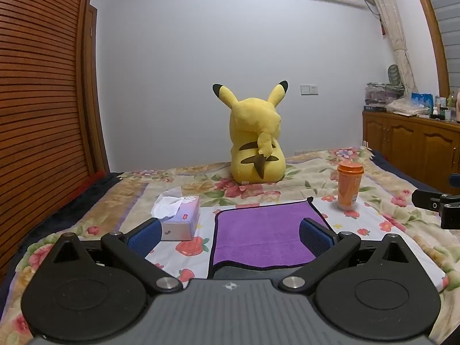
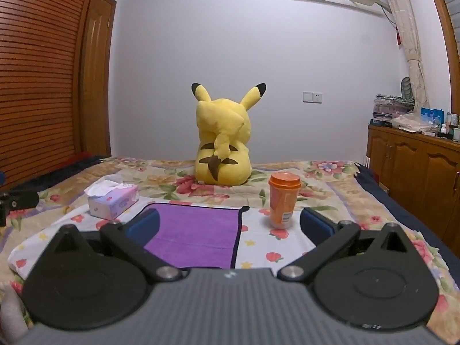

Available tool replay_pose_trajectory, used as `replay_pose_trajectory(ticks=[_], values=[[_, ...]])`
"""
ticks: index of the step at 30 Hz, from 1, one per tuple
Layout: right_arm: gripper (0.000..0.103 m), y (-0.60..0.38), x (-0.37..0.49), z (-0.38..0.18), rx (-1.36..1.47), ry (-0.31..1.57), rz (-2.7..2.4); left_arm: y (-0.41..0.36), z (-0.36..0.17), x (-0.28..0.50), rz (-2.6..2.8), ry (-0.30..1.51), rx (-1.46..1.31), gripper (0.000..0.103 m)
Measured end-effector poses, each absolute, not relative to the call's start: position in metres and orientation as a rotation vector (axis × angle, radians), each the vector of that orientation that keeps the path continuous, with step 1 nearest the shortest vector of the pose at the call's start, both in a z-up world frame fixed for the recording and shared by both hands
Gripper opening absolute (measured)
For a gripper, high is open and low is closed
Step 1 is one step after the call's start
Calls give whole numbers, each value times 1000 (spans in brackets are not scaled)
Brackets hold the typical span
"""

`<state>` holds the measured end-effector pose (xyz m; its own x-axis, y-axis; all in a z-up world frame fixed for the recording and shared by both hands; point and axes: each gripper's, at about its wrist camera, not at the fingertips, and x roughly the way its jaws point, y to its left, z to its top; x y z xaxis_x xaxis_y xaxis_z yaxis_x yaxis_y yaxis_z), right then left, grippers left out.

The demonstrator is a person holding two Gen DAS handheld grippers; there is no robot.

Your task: Fold towel

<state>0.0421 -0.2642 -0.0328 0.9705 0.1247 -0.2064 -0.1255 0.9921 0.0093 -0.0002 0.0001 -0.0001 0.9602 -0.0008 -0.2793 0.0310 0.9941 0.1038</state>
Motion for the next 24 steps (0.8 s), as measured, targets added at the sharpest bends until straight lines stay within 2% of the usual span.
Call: replay_pose_trajectory(ticks=[24], values=[[103,-270,45,-32,3,209,124,0,0,0,-16,282,110,103]])
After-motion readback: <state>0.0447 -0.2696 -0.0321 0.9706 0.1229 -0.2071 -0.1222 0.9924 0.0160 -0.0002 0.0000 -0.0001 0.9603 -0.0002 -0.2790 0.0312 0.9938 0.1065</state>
